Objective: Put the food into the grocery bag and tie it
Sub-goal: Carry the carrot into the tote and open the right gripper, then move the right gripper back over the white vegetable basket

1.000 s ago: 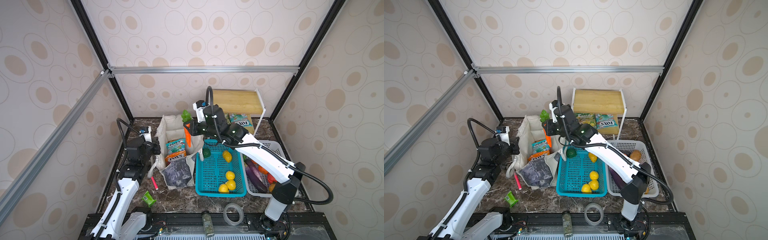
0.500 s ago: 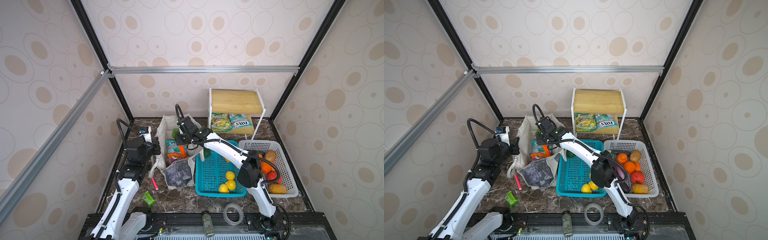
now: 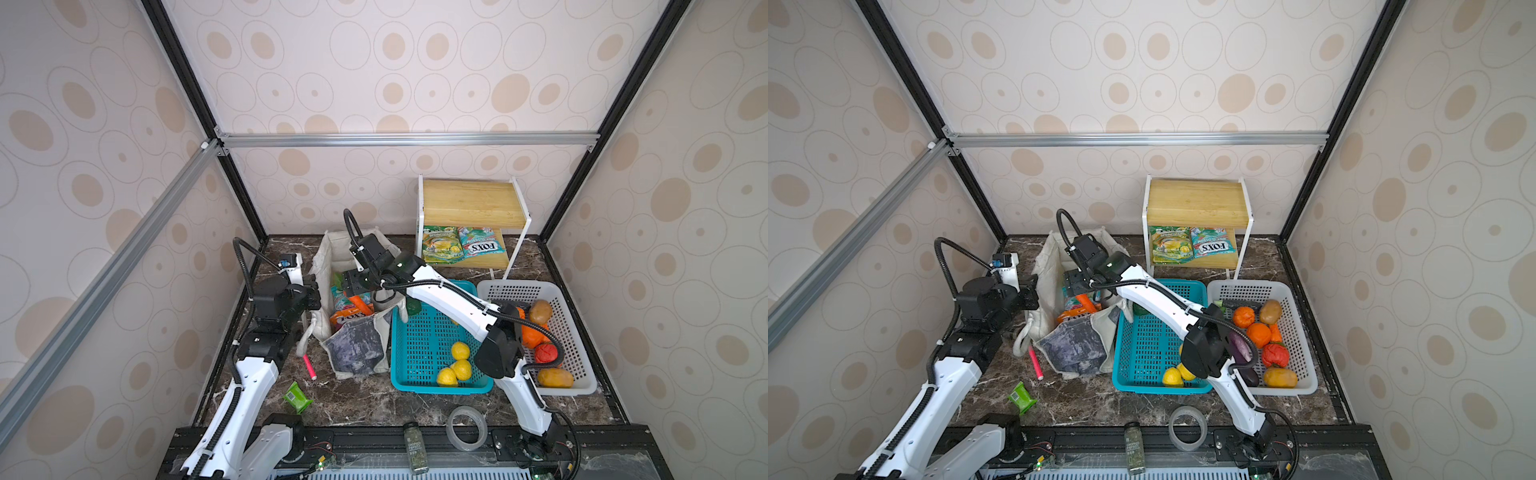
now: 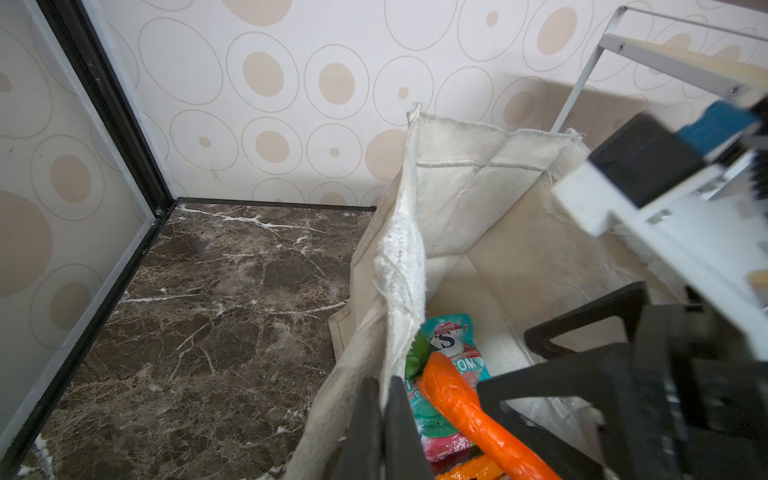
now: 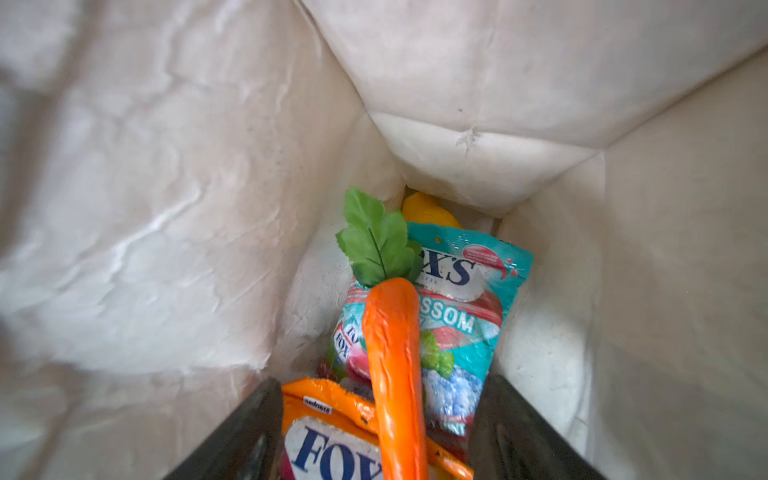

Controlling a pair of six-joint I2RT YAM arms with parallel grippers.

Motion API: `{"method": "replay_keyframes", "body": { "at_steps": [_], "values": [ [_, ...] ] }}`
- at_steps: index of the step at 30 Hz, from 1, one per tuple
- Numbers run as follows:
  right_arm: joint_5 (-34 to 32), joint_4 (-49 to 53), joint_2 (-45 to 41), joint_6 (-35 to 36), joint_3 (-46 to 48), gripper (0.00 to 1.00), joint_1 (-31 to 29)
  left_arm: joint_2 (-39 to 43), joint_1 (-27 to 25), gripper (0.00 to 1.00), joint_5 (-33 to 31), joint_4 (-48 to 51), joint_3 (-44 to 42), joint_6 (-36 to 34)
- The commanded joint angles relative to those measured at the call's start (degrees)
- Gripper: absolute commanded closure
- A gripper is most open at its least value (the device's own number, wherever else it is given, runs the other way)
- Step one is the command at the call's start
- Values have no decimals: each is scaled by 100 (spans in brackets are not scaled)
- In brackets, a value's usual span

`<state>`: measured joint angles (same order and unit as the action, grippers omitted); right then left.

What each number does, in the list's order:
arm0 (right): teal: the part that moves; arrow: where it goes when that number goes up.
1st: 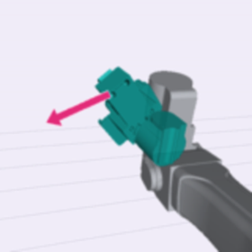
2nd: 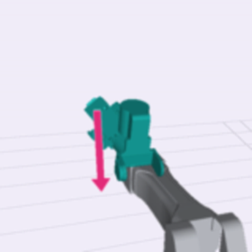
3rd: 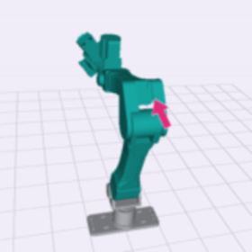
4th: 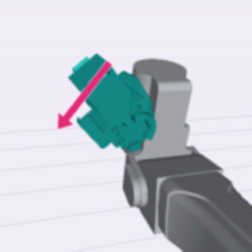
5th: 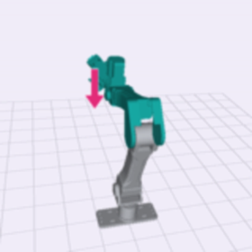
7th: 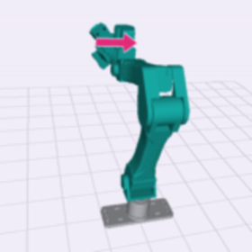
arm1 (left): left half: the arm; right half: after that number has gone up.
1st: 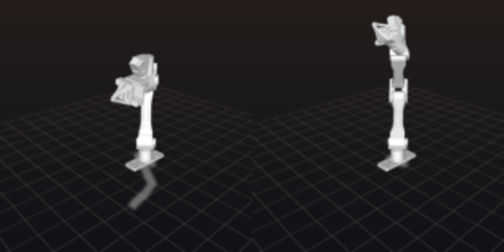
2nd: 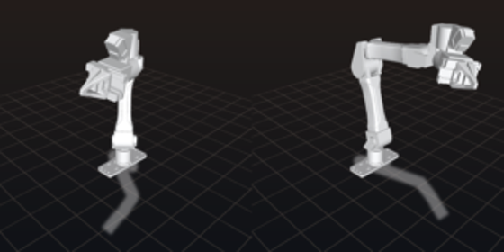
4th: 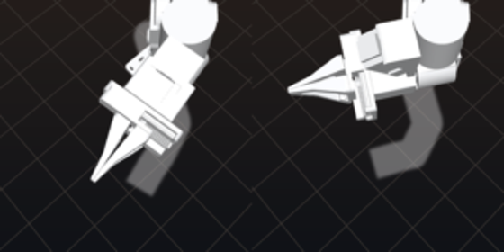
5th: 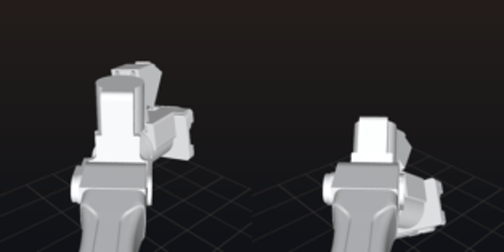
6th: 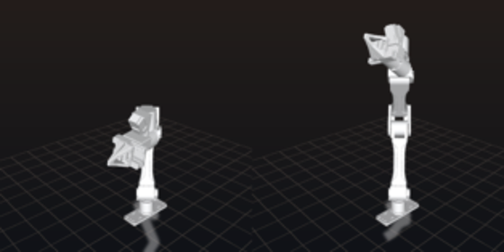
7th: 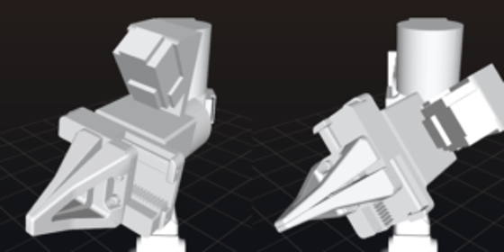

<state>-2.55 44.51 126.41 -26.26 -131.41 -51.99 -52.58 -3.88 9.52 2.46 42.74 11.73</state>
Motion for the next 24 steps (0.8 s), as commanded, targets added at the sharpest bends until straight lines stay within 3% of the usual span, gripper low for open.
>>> {"method": "replay_keyframes", "body": {
  "at_steps": [1, 6, 10, 15, 20, 24],
  "values": [
    [-71, 37, -950, 124, 79, 16, -41, 120, 27, 100, -55, -129, 51, -65],
    [-572, -287, -2285, 229, 1160, 0, -46, 173, 27, 100, -115, -129, 38, -64],
    [-1495, -615, -3909, 565, 2849, 0, -11, 190, 28, 100, -103, -132, 44, -65],
    [-1981, -285, -5872, 524, 5009, 0, 516, 208, 28, 100, -64, -138, 45, -57],
    [-1244, 271, -7291, -76, 6685, 0, 2039, 237, 34, 100, -52, -146, 46, -51],
    [-364, 486, -7616, 76, 7463, 0, 3108, 187, 32, 100, -37, -115, 57, -58]
  ]
}}
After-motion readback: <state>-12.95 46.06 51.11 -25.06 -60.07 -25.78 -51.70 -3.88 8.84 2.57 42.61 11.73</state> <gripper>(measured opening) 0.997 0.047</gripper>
